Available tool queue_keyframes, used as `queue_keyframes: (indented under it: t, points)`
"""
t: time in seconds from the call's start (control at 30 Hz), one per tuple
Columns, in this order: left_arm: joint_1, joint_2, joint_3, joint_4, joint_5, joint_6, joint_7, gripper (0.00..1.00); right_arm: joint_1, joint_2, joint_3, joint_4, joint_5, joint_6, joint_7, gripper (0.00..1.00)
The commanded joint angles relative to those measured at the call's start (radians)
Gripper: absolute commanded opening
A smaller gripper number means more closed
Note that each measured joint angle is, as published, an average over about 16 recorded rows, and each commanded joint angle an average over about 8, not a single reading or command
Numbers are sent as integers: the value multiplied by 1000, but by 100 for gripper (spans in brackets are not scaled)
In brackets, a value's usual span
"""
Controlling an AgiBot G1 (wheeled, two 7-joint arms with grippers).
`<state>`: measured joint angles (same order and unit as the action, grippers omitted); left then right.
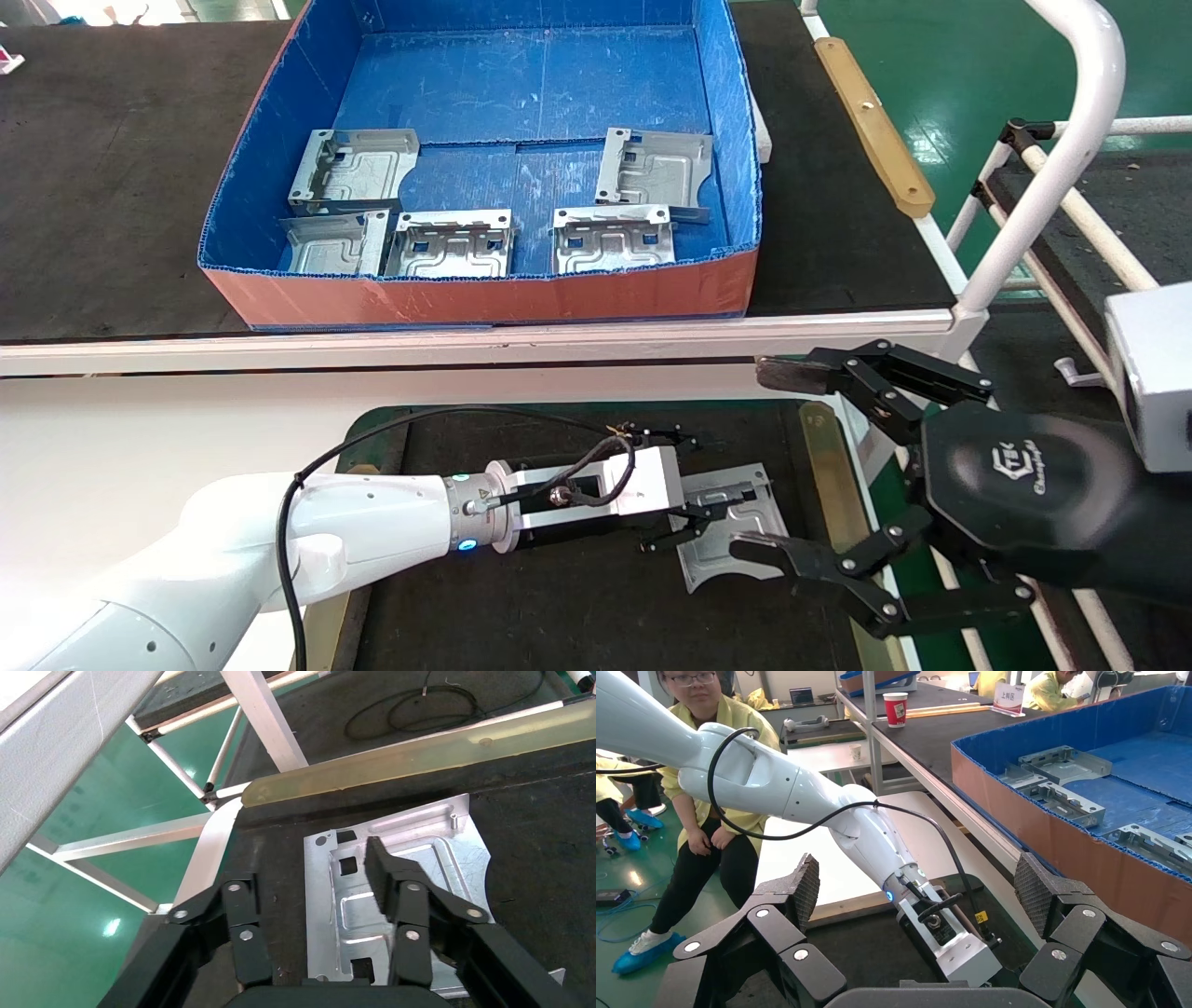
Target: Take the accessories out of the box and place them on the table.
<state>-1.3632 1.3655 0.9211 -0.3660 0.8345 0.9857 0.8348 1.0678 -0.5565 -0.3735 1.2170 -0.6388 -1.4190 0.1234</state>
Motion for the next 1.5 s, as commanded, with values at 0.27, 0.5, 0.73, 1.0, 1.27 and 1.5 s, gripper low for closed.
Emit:
queue_keyframes:
  t: [0.27,0.5,0.73,1.0,1.27,1.5]
  points:
    - [6,-16,-15,-19,-1,13,-21,100,0,0,0,0,0,0,0,100]
    - [35,-91,-79,-110,-11,63,-122,100,0,0,0,0,0,0,0,100]
    - [69,-179,-154,-218,-23,122,-242,100,0,0,0,0,0,0,0,100]
    - [107,-280,-239,-340,-37,190,-378,100,0,0,0,0,0,0,0,100]
    - [145,-380,-324,-462,-52,258,-514,100,0,0,0,0,0,0,0,100]
    - [172,-449,-383,-547,-61,304,-608,100,0,0,0,0,0,0,0,100]
